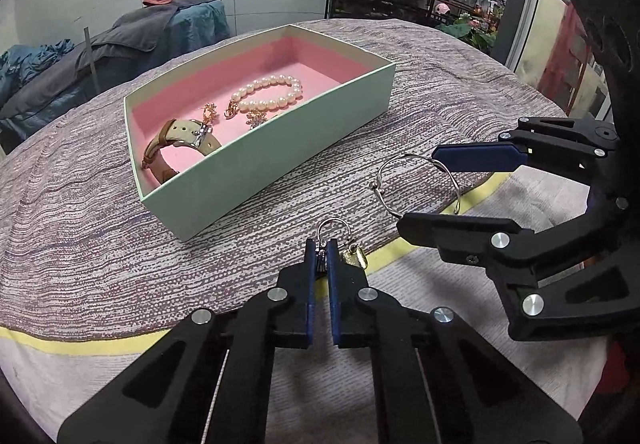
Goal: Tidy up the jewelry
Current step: 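Grasp a silver hoop earring with the right tool while the left tool grasps a small charm, then carry the hoop and charm into the pink box with both tools, then open both tools in the box and withdraw toward the remaining pieces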
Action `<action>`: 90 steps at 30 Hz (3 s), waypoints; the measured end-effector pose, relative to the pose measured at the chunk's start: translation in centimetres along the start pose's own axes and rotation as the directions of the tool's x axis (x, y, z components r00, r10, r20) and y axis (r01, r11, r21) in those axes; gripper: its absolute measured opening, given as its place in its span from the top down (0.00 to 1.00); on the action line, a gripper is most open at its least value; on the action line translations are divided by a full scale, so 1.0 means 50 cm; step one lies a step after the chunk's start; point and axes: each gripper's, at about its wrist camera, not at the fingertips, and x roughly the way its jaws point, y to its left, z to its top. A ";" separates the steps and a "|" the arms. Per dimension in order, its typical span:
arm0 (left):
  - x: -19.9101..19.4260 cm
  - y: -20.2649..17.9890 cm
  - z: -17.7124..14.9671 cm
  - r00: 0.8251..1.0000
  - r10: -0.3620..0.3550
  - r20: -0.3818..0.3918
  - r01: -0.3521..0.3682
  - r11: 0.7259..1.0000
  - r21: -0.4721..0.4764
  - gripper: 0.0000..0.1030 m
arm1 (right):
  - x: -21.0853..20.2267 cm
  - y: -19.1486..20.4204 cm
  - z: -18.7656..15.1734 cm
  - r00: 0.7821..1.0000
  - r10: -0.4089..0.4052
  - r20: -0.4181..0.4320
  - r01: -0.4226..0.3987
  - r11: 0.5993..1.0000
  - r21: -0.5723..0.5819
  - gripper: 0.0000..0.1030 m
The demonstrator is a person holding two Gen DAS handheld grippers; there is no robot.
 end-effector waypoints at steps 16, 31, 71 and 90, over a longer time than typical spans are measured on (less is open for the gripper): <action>-0.073 0.035 -0.005 0.998 0.002 0.061 0.000 1.000 -0.031 0.96 | -0.023 -0.002 0.005 0.999 0.036 0.024 -0.037 0.999 0.014 0.49; -0.120 0.124 0.123 0.993 -0.030 0.113 0.039 0.996 -0.080 0.96 | -0.044 0.014 0.097 0.993 0.083 0.078 -0.081 0.996 -0.035 0.49; 0.157 0.242 0.251 0.990 0.051 -0.128 -0.073 0.981 -0.177 0.96 | 0.204 -0.019 0.215 0.990 -0.007 -0.138 0.004 1.000 -0.026 0.49; -0.037 0.223 0.245 0.982 0.131 0.136 -0.103 0.975 -0.196 0.13 | 0.098 -0.027 0.205 0.996 -0.078 0.040 0.079 0.997 -0.018 0.34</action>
